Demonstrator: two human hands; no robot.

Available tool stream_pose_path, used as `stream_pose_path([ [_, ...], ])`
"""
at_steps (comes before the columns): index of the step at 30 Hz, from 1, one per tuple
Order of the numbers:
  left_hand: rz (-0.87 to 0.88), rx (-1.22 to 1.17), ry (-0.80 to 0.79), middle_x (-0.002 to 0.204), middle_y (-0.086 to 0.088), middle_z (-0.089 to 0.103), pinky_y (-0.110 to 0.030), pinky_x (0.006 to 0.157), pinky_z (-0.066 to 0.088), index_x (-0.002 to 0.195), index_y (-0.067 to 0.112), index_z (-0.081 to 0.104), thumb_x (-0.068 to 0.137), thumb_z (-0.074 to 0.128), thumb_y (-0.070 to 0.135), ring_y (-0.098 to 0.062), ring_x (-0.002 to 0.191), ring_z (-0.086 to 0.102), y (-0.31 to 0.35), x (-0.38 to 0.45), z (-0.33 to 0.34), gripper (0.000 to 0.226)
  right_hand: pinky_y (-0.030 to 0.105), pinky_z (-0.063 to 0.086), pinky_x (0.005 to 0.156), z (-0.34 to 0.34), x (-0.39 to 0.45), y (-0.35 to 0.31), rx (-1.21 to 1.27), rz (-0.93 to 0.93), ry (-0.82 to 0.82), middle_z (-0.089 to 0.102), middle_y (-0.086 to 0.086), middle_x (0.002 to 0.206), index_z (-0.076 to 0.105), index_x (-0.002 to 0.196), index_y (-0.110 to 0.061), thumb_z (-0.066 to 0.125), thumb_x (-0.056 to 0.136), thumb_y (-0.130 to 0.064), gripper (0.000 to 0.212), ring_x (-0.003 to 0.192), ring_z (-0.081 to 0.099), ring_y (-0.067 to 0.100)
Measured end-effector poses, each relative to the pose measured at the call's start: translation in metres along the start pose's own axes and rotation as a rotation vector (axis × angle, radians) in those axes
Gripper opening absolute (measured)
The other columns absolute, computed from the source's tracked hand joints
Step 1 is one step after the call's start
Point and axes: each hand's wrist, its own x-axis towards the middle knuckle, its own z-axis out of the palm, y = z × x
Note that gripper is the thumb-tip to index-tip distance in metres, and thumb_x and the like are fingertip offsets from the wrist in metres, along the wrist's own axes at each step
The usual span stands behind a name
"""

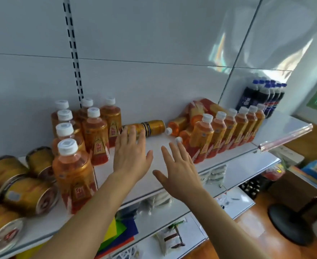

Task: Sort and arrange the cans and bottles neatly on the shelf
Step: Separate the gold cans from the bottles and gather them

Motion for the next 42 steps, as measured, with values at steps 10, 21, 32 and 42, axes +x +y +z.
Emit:
stream_pose_path([
  [10, -0.017, 0.184, -0.097, 0.167, -0.023, 0.026, -0.057, 0.128, 0.017, 0.163, 0.008, 0.023, 0.099, 0.057, 0.038, -0.044, 0.156, 0.017, -0.021, 0.077, 0.061, 0.078, 0.048, 0.009, 0.133, 0.028, 0.070, 0.024, 0.094, 0.034, 0.018, -0.006, 0.007, 0.179, 0.011, 0.170, -0.023, 0.042, 0.104, -0.067, 0.084, 0.164, -0.016, 0.027],
  [21, -0.158, 0.350, -0.117, 0.132, -0.015, 0.054, -0.052, 0.108, 0.042, 0.149, 0.011, 0.043, 0.086, 0.068, 0.015, -0.039, 0.121, 0.050, -0.006, 0.106, 0.073, 0.067, 0.044, 0.004, 0.134, 0.042, 0.120, 0.048, 0.242, 0.014, 0.040, 0.002, 0.006, 0.178, 0.008, 0.170, -0.020, 0.041, 0.106, -0.059, 0.082, 0.163, -0.016, 0.026],
  [32, -0.354, -0.078, 0.270, 0.130, -0.016, 0.057, -0.047, 0.094, 0.054, 0.139, 0.004, 0.053, 0.083, 0.087, 0.032, -0.037, 0.119, 0.056, 0.004, 0.057, 0.059, 0.071, 0.052, 0.016, 0.131, 0.057, 0.172, 0.035, 0.236, -0.063, 0.095, 0.021, 0.020, 0.173, 0.024, 0.167, -0.012, 0.067, 0.093, -0.020, 0.086, 0.162, 0.010, 0.043],
  [42, -0.639, -0.366, 0.273, 0.149, 0.001, 0.043, -0.043, 0.104, 0.054, 0.157, 0.025, 0.034, 0.085, 0.082, 0.048, -0.022, 0.138, 0.048, -0.002, 0.027, 0.063, 0.089, 0.053, 0.040, 0.112, 0.070, 0.203, 0.036, 0.170, -0.155, 0.193, 0.061, 0.009, 0.121, 0.067, 0.126, -0.021, 0.080, 0.072, -0.058, 0.067, 0.120, 0.051, 0.038],
])
